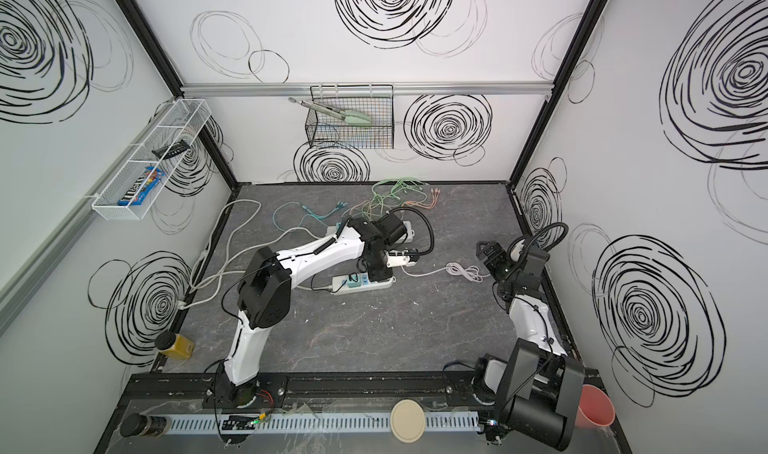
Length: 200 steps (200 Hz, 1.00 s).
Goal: Insert plugs into power strip
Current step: Insert the plug into the socket.
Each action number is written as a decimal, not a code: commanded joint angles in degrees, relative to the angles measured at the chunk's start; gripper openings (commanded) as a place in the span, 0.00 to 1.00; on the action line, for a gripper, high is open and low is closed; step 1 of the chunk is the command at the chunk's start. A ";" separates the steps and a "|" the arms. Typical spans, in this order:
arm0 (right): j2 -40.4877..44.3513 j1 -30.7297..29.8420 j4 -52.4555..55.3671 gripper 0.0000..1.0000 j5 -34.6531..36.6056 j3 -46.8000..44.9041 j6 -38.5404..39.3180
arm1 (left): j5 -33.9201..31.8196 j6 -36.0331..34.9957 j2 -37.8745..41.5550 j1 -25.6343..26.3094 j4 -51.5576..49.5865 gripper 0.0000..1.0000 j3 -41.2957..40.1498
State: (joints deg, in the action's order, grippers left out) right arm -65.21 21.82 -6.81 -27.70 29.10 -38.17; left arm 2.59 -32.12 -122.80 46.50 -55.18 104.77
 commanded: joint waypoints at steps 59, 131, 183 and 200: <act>1.58 -0.02 1.71 0.97 0.30 1.07 1.36 | -0.71 0.49 -3.77 -0.05 6.67 0.00 -6.40; 1.40 0.02 2.15 0.97 -0.76 1.52 1.85 | 1.18 3.19 -2.70 -0.59 10.53 0.00 -11.94; 2.26 -0.07 3.69 0.97 -1.41 1.97 2.73 | 3.34 2.02 -1.10 0.34 11.13 0.00 -9.38; 3.04 -0.11 4.73 0.97 -1.29 2.28 3.03 | 3.22 1.81 -2.08 0.80 11.76 0.00 -7.25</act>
State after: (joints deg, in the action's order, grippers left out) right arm -64.05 21.82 -4.19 -28.27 29.15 -36.67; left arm 4.86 -29.56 -119.59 46.28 -45.32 96.42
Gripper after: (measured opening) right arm 0.974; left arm 0.294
